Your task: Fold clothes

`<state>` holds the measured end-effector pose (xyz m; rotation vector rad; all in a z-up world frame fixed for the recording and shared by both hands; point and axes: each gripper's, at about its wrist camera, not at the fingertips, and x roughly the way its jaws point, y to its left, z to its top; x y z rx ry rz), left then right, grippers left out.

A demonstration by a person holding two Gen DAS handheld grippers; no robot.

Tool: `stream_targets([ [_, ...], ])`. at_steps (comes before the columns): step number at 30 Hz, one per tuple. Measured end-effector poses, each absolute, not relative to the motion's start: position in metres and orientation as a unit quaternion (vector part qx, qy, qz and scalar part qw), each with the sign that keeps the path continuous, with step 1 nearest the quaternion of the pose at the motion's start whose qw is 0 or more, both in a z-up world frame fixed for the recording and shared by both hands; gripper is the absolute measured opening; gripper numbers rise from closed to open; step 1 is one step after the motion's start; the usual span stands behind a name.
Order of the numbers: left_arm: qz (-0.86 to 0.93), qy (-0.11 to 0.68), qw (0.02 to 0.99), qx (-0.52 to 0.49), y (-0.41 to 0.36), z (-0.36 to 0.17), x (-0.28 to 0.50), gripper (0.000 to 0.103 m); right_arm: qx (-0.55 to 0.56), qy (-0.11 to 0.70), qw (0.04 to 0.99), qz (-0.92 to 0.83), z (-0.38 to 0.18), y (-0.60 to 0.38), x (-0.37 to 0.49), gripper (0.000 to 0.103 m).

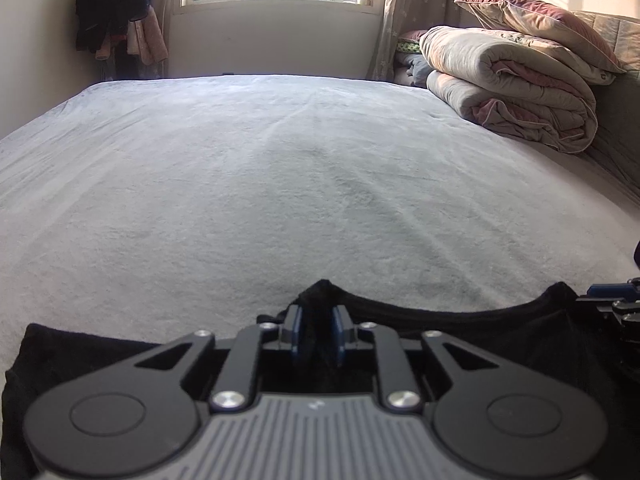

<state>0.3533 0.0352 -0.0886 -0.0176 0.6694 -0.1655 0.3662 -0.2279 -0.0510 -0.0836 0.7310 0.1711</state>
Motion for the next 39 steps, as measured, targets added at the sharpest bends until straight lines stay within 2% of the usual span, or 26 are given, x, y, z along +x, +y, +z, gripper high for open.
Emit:
stream_targets([
  [4, -0.093, 0.333, 0.938, -0.013, 0.027, -0.076, 0.342, 0.044, -0.014, 0.362, 0.928, 0.085, -0.033, -0.256, 0.350, 0.041],
  [8, -0.135, 0.347, 0.928, -0.031, 0.017, -0.064, 0.326, 0.052, 0.007, 0.375, 0.923, 0.081, -0.024, -0.289, 0.327, 0.041],
  [21, -0.259, 0.368, 0.892, -0.049, -0.051, -0.062, 0.279, 0.054, 0.006, 0.395, 0.910, 0.125, -0.016, -0.323, 0.253, 0.041],
  [25, -0.282, 0.366, 0.886, -0.042, -0.068, -0.072, 0.270, 0.054, -0.016, 0.404, 0.906, 0.126, -0.023, -0.320, 0.249, 0.026],
  [26, -0.286, 0.366, 0.885, -0.041, -0.071, -0.075, 0.269, 0.054, -0.023, 0.407, 0.905, 0.125, -0.026, -0.320, 0.249, 0.017],
  [28, -0.293, 0.364, 0.883, -0.037, -0.076, -0.081, 0.265, 0.054, -0.029, 0.405, 0.906, 0.120, -0.023, -0.321, 0.250, 0.004],
  [39, -0.301, 0.354, 0.885, -0.039, -0.079, -0.096, 0.260, 0.054, -0.090, 0.397, 0.912, 0.055, 0.002, -0.332, 0.285, 0.001],
])
